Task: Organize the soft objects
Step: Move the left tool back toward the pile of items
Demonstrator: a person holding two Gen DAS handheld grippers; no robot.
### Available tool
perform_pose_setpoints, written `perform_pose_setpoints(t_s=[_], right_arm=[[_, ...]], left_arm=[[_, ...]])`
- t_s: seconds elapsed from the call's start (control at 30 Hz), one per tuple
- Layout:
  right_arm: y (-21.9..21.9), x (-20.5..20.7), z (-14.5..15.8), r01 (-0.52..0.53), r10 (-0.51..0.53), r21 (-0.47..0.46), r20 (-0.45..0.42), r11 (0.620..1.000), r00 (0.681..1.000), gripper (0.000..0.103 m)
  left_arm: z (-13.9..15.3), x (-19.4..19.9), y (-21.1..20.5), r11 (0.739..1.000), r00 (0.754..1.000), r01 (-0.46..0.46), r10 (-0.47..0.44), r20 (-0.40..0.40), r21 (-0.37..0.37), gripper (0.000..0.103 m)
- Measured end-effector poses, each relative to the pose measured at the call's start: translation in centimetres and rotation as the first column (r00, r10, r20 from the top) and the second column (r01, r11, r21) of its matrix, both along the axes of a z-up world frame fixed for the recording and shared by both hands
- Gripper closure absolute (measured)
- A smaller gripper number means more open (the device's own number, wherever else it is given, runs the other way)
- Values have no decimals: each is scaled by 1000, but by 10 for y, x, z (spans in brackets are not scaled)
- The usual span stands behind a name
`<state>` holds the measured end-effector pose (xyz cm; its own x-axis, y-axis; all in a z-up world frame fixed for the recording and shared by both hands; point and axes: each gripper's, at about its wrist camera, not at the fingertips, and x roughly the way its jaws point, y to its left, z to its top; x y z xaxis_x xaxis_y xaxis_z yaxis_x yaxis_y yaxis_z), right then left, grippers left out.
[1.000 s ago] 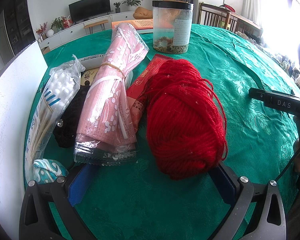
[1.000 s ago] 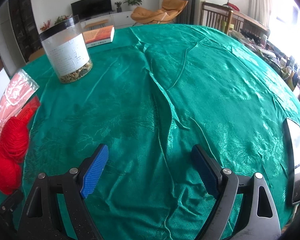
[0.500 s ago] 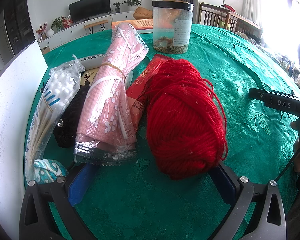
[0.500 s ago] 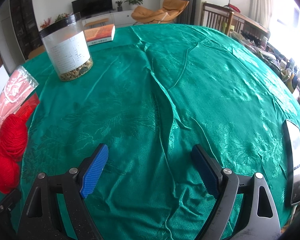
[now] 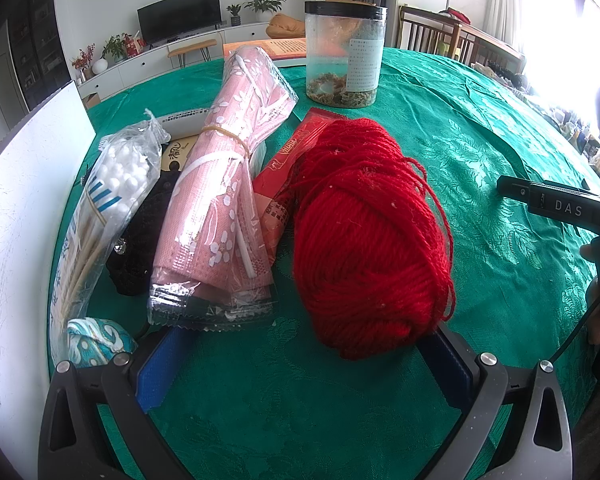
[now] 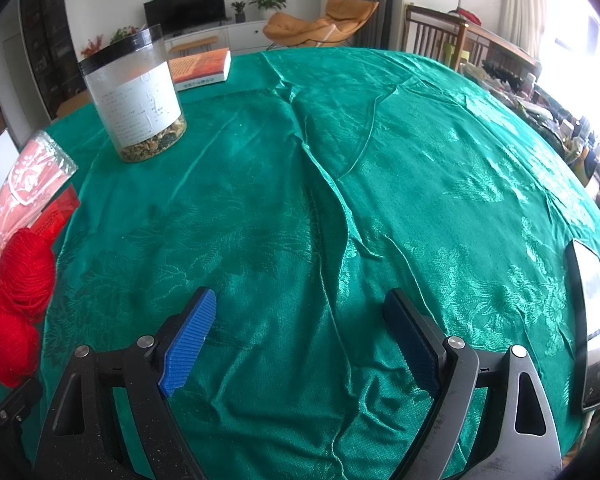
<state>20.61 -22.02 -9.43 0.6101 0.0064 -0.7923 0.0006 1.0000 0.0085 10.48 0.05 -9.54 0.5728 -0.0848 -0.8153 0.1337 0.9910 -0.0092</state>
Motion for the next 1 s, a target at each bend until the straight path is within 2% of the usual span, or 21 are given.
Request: perform_pose_setpoints(t_s=[0.2,0.33,0.53,0.57,0.6,0.63,0.67,0.7,0.77,0.83,0.87,0.9,0.93,0.97,1.0], right_arm=[[0,0,0,0,0,0,0,1000,1000,14],[0,0,0,0,0,0,0,1000,1000,14],[1,0,0,-1,1,2,0,1000,1000,13],[1,-1,1,-11,11,10,1,1000,1000,14],[2,-3,4,-43,44,59,0,997,999,14],[5,-7,10,-120,119,193,17,974,993,14],[12,-14,17,-226,219,348,59,910,974,15],[26,-23,26,-332,317,432,109,839,942,15],[69,-37,38,-478,458,409,151,777,876,15],[119,-41,30,-581,604,393,78,712,793,16],[141,-44,22,-619,647,322,24,716,762,18],[153,-47,15,-622,633,189,0,760,774,18],[151,-45,12,-587,590,110,11,802,808,18],[136,-40,12,-541,542,155,39,827,839,18],[114,-34,15,-456,452,195,68,868,889,18]], left_arm=[[2,-9,0,1000,999,20,-20,-26,3,0],[11,-29,5,999,998,46,-47,-42,-28,0],[62,-52,29,998,999,37,-35,39,-54,0],[73,-55,33,997,998,34,-30,60,-64,0],[85,-59,38,997,996,31,-25,87,-73,0],[95,-62,44,997,994,27,-18,112,-77,0],[104,-65,49,997,991,17,-6,135,-74,0],[112,-66,54,998,988,1,10,154,-68,0],[122,-67,67,997,982,-40,52,179,-72,0],[128,-66,78,993,980,-70,87,180,-99,0],[130,-67,83,991,980,-80,98,175,-110,0],[131,-68,85,990,980,-84,103,172,-116,0],[132,-70,87,990,979,-84,104,178,-116,0],[131,-74,87,990,977,-83,103,186,-114,0],[130,-75,87,990,976,-82,102,191,-111,0]])
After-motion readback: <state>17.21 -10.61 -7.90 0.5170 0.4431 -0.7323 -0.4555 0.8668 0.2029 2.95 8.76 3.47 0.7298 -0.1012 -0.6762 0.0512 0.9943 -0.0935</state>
